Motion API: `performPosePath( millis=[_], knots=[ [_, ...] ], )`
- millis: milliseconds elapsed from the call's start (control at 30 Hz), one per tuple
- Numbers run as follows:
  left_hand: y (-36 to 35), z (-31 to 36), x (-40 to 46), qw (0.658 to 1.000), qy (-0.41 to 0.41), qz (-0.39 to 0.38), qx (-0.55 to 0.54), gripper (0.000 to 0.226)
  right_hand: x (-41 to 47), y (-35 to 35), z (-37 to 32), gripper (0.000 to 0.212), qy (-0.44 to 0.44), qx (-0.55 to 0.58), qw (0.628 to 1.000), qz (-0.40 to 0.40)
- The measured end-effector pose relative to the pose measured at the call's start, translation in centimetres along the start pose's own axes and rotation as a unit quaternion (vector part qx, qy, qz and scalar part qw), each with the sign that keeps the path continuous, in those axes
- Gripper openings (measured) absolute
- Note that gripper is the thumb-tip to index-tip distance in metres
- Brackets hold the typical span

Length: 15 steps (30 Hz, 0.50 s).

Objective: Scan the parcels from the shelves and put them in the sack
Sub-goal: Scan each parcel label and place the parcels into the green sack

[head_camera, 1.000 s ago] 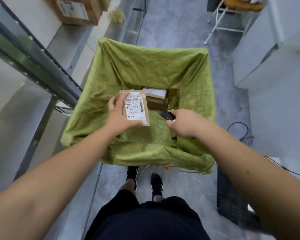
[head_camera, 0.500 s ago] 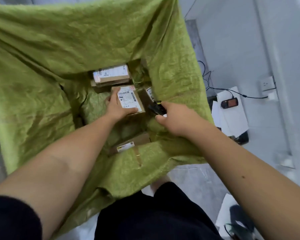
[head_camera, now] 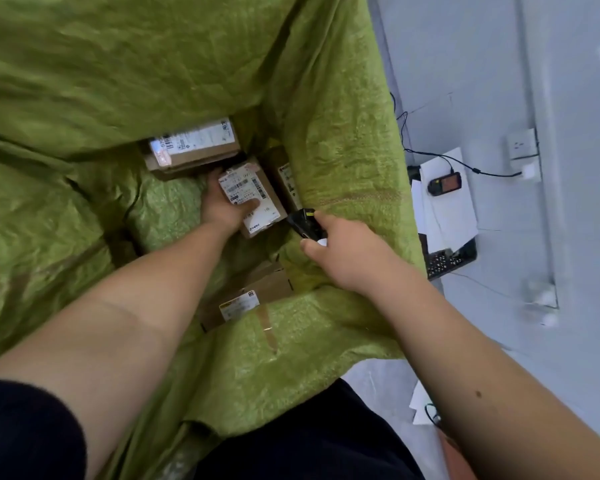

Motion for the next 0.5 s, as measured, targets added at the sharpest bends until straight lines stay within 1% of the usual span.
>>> performPosePath(
  millis=[167,267,333,400,500],
  knots=[
    [0.2,-0.2,-0.1,0.999,-0.012,-0.007,0.038,0.112,0.9,0.1,0.5,0.066,0.019,-0.02,1.0,-0.002],
    [0.8,-0.1,-0.6,0.998,-0.017,0.017,0.058,0.114,1.4,0.4,0.6,0.066,0.044,-0.042,0.998,-0.001],
    [1.2,0.4,-1.7,0.996,-0.019,0.032,0.082,0.116,1.7,0.8,0.4,0.061,0.074,-0.052,0.996,0.0],
    [1.7,0.9,-3.4,0.99,-0.019,0.052,0.128,0.109,2.1,1.3,0.1,0.055,0.111,-0.055,0.992,-0.005],
    [2.1,1.6,-7.2,0.968,-0.01,0.068,0.24,0.089,2.5,2.2,0.2,0.047,0.171,-0.033,0.985,-0.016]
  ],
)
Point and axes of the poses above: each hand's wrist, its own x-axis towards the middle knuckle, its own y-axis out of the back of the hand, z = x × y, the point moved 3 cm from there along x, towards the middle knuckle, and after that the axes turned 9 degrees about x, right-handed, at the moved point
